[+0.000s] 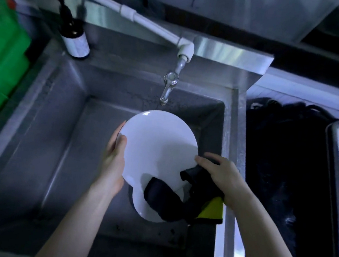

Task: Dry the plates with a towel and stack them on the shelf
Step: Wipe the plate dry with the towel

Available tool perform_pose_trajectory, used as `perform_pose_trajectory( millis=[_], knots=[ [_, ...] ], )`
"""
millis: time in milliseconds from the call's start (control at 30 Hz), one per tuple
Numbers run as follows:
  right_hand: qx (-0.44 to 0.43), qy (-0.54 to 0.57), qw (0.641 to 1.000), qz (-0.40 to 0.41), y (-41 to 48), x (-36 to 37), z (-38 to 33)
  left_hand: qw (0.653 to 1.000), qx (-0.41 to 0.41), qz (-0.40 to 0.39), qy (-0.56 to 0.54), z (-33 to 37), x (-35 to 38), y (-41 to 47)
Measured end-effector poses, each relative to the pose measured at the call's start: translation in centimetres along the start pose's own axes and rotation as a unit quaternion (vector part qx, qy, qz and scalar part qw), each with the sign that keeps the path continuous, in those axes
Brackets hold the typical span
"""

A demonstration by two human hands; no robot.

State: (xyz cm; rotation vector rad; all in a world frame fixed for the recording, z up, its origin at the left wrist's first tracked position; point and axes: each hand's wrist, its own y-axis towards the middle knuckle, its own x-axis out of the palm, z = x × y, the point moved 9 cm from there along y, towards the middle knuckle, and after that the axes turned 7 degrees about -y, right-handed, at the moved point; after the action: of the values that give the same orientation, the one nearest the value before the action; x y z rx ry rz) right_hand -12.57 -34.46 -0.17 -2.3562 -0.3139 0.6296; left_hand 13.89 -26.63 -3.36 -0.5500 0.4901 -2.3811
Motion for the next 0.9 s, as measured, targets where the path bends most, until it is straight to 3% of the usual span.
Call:
perform_pose_trajectory(
  millis=[133, 300, 400, 533, 633, 800, 900],
  knots=[
    [-0.046, 0.028, 0.997, 0.047, -2.6, -4.4, -5.0, 1.0, 0.015, 0.008, -0.017, 3.1, 0.7, -2.0],
    [-0.198, 0.034, 0.967, 0.154, -7.0, -9.0, -13.7, 0.998, 0.054, 0.009, -0.003, 5.5, 1.7, -4.5],
    [-0.311, 0.011, 0.922, 0.23, -11.0, -10.1, -18.3, 0.997, 0.071, -0.004, 0.006, 6.0, 2.4, -5.8],
    [-0.479, 0.012, 0.823, 0.305, -18.1, -8.4, -20.8, 0.998, 0.057, -0.029, -0.009, 6.0, 3.8, -7.4],
    [-0.566, -0.049, 0.803, 0.18, -20.4, -3.4, -19.2, 0.996, 0.062, -0.023, -0.059, 6.3, 4.4, -8.4],
    [-0.497, -0.269, 0.82, -0.09, -18.2, 3.7, -10.3, 0.989, 0.061, -0.004, -0.135, 7.4, 3.9, -8.7],
    [-0.45, -0.191, 0.859, -0.152, -17.8, 3.0, -9.7, 0.987, 0.063, -0.001, -0.147, 7.5, 3.4, -8.9]
  ],
)
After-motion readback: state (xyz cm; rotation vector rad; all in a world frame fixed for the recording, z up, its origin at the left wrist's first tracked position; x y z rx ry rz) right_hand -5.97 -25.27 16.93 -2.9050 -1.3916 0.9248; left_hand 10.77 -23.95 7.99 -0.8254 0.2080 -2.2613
